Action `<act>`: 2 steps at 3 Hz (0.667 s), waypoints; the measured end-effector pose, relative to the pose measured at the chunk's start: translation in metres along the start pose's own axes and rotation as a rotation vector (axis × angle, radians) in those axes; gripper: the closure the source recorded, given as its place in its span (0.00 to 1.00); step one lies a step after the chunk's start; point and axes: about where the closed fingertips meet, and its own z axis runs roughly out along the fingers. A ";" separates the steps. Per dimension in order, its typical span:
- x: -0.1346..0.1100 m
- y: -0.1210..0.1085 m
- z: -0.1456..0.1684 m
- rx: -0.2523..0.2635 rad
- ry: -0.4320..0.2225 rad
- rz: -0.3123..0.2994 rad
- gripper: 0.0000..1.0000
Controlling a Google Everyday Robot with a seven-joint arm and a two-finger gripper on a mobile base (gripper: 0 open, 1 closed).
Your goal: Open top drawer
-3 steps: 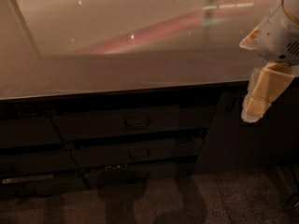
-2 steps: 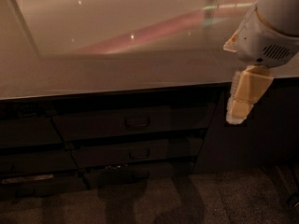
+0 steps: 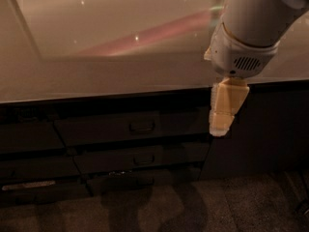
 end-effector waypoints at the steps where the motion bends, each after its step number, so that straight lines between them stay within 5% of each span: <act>1: -0.043 0.023 0.009 -0.013 0.008 -0.129 0.00; 2: -0.043 0.023 0.009 -0.013 0.008 -0.129 0.00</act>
Offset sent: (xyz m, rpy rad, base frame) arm -0.0125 0.0353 -0.0070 -0.0291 0.0013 0.0977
